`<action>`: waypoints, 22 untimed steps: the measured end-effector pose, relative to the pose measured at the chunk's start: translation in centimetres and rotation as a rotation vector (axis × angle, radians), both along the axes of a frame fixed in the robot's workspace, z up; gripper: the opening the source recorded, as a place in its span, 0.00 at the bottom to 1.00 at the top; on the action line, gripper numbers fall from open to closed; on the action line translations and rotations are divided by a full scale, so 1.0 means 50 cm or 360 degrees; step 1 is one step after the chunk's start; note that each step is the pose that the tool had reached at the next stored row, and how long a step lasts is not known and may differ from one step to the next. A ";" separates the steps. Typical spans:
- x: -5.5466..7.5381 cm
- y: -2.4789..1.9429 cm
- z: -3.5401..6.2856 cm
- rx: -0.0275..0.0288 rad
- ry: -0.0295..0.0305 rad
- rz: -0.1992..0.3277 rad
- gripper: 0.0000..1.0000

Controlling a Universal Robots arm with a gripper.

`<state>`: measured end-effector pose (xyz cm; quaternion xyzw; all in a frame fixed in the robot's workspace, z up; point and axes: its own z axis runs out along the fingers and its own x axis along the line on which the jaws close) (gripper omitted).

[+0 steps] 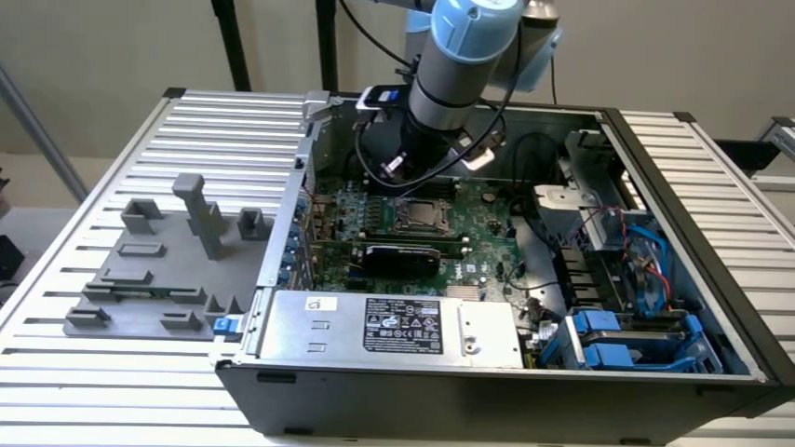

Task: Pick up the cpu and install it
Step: 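Install the first cpu locking lever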

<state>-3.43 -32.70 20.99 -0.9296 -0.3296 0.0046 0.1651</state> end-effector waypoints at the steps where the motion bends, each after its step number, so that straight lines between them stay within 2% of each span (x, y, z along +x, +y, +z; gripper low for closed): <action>1: -0.001 0.0000 0.000 -0.00011 0.00001 0.0001 0.11; 4: -0.001 0.0000 0.000 -0.00060 0.00001 0.0002 0.11; 8: -0.001 0.0000 0.000 -0.00173 0.00002 0.0006 0.11; 15: 0.002 -0.0001 -0.006 -0.00194 0.00000 0.0021 0.11; 22: 0.016 -0.0001 -0.013 -0.00196 -0.00002 0.0043 0.11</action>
